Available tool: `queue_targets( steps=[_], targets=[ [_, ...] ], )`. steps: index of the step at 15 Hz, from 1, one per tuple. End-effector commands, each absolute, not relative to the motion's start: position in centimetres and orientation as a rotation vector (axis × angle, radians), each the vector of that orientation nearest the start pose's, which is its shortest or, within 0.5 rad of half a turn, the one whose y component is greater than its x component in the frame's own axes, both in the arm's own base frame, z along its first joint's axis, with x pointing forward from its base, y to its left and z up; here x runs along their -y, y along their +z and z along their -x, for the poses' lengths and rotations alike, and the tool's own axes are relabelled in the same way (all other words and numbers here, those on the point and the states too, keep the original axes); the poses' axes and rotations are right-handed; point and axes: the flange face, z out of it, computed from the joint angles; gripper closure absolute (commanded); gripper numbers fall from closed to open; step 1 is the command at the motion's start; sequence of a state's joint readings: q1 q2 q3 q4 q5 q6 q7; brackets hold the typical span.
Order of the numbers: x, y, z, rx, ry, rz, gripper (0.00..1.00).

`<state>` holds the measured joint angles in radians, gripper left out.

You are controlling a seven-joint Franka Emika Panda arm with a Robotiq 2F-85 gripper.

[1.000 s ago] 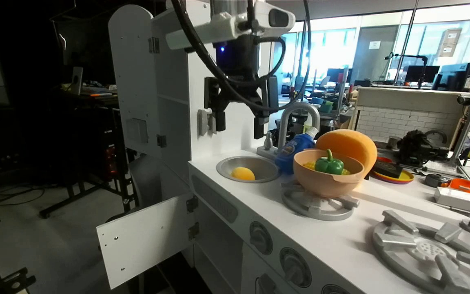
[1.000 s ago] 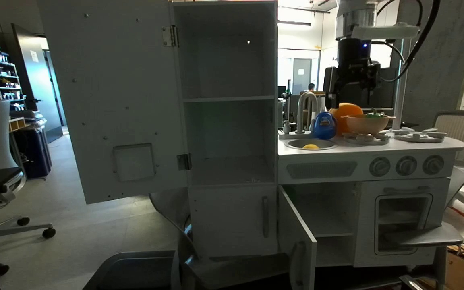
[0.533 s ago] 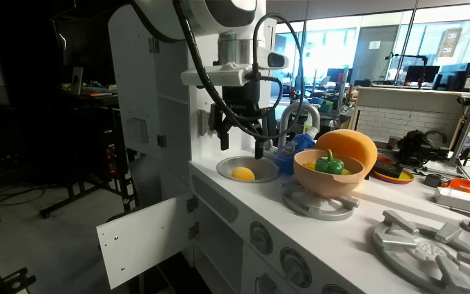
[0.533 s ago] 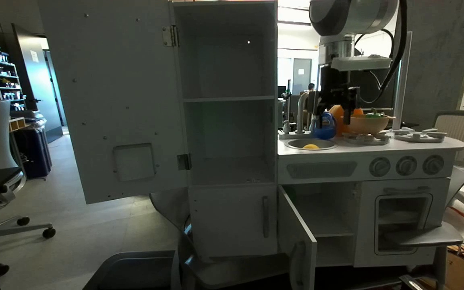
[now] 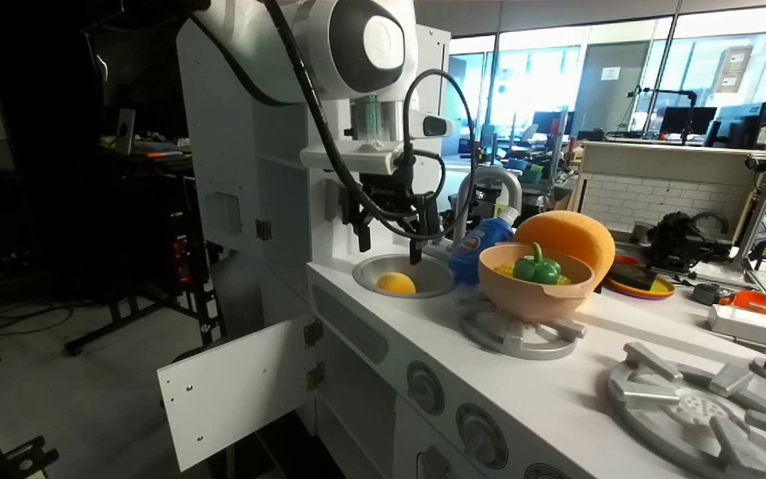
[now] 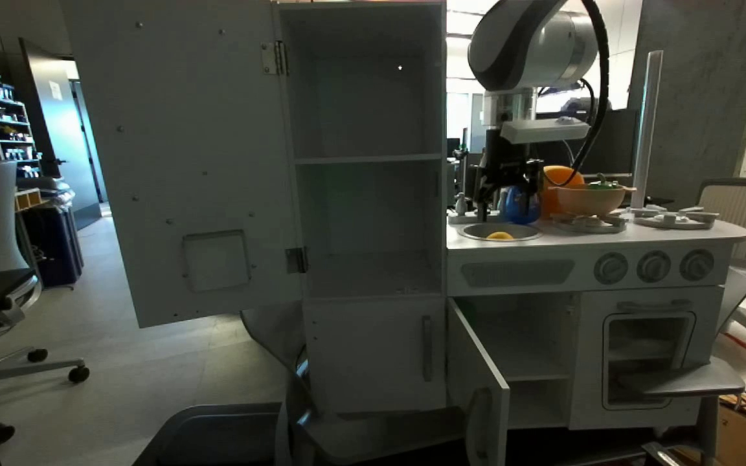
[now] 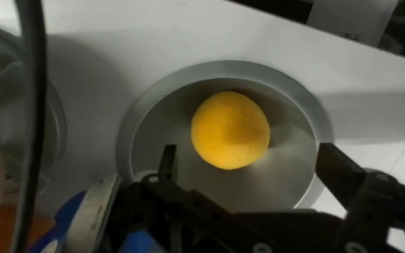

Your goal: Remove the yellow sponge from the sink and place it inside the bottom cabinet, pick up the green pepper and put it inside the bottom cabinet.

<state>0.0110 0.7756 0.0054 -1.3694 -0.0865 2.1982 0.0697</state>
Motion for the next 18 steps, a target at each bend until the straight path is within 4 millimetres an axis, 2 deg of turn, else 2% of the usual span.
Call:
queue_targets(
  steps=[1, 7, 8, 13, 18],
  targets=[
    [0.5, 25.3, -75.7, 0.046, -0.125, 3.193, 0.0],
    [4.2, 24.0, -77.3, 0.104, -0.132, 3.18, 0.0],
    [4.8, 23.3, -77.4, 0.115, -0.134, 3.176, 0.0],
    [4.6, 22.6, -77.7, 0.182, -0.124, 3.162, 0.0],
    [3.4, 23.5, -77.2, 0.26, -0.096, 3.142, 0.0]
  ],
)
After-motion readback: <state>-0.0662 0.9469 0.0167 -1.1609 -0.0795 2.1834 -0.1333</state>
